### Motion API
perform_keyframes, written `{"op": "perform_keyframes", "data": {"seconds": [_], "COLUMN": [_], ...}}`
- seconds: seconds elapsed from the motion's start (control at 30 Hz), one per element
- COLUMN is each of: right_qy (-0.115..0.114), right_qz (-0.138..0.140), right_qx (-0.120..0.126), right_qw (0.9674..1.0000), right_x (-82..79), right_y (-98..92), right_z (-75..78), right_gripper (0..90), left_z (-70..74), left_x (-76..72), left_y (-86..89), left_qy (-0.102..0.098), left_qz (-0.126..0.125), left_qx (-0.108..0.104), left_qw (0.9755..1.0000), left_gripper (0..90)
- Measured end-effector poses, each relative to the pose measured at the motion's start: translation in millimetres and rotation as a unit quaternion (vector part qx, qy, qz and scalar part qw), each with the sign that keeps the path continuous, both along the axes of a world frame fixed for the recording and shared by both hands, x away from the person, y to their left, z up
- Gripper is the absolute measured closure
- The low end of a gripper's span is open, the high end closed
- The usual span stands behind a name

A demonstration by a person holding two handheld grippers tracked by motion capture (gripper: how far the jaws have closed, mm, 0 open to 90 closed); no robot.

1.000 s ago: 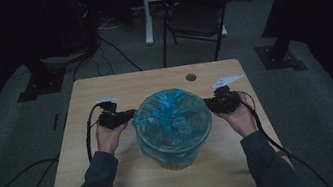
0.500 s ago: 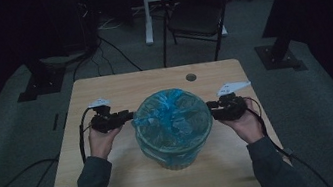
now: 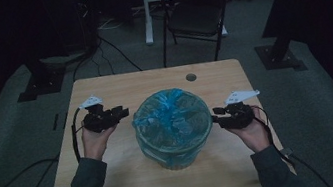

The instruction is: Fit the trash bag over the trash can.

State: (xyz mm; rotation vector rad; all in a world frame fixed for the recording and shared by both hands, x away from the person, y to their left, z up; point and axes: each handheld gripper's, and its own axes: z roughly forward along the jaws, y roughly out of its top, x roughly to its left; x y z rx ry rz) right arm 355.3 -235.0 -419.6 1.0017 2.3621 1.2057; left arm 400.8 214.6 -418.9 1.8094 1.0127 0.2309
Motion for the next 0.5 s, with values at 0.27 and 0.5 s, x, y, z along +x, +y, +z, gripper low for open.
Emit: {"op": "perform_keyframes", "data": {"seconds": [0.27,0.5], "right_qy": [0.007,0.008], "right_qz": [0.006,0.010], "right_qx": [-0.010,-0.014], "right_qw": [0.9999,0.9998], "right_x": [-5.2,-7.8], "right_y": [-0.3,-2.7], "right_z": [-10.7,-15.7], "right_gripper": [57.8,57.1], "left_z": [6.8,11.4], "left_x": [-2.2,-4.2], "left_y": [-2.1,-1.3], "left_qy": [-0.010,-0.019], "left_qz": [-0.006,-0.015], "left_qx": [0.002,-0.004], "left_qw": [0.9999,0.9997], "left_gripper": [60.8,60.6]}}
